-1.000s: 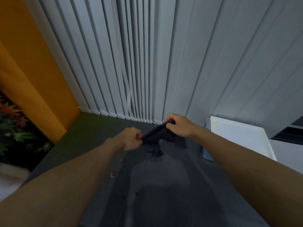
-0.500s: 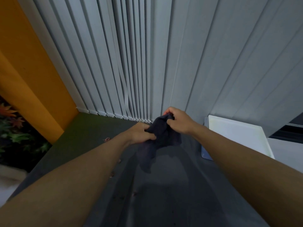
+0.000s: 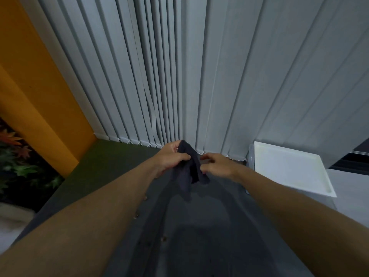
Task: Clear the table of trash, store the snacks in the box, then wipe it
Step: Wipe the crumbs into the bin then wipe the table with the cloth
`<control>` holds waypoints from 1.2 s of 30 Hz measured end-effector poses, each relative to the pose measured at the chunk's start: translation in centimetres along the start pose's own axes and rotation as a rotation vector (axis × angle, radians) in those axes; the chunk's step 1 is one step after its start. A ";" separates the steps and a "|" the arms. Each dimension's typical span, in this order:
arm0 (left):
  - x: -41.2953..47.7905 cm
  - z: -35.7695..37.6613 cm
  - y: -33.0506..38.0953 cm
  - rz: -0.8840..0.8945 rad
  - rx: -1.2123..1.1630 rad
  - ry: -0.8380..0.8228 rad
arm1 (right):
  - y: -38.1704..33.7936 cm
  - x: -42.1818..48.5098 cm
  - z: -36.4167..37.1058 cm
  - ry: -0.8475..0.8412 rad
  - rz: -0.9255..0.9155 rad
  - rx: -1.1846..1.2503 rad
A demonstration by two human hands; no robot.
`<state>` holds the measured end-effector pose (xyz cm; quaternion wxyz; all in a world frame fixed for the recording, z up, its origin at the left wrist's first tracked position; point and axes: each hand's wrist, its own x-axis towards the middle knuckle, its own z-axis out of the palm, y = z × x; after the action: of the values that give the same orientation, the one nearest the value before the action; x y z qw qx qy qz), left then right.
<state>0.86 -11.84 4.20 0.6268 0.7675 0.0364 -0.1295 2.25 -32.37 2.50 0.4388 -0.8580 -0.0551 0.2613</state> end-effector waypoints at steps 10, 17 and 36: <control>0.3 -1.4 -1.4 0.007 0.218 0.151 | -0.3 0.2 -0.6 0.135 -0.112 -0.245; -0.5 -2.5 -1.1 0.187 0.704 0.094 | -1.8 0.4 -1.9 0.143 -0.179 -0.286; -0.6 -2.5 -5.4 0.002 1.095 -0.115 | 1.8 2.4 1.5 -0.027 -0.106 -0.475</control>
<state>-0.55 -8.18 -0.34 0.1372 0.9731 -0.0712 -0.1706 3.34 -31.63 -0.58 0.2370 -0.9294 -0.1658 0.2293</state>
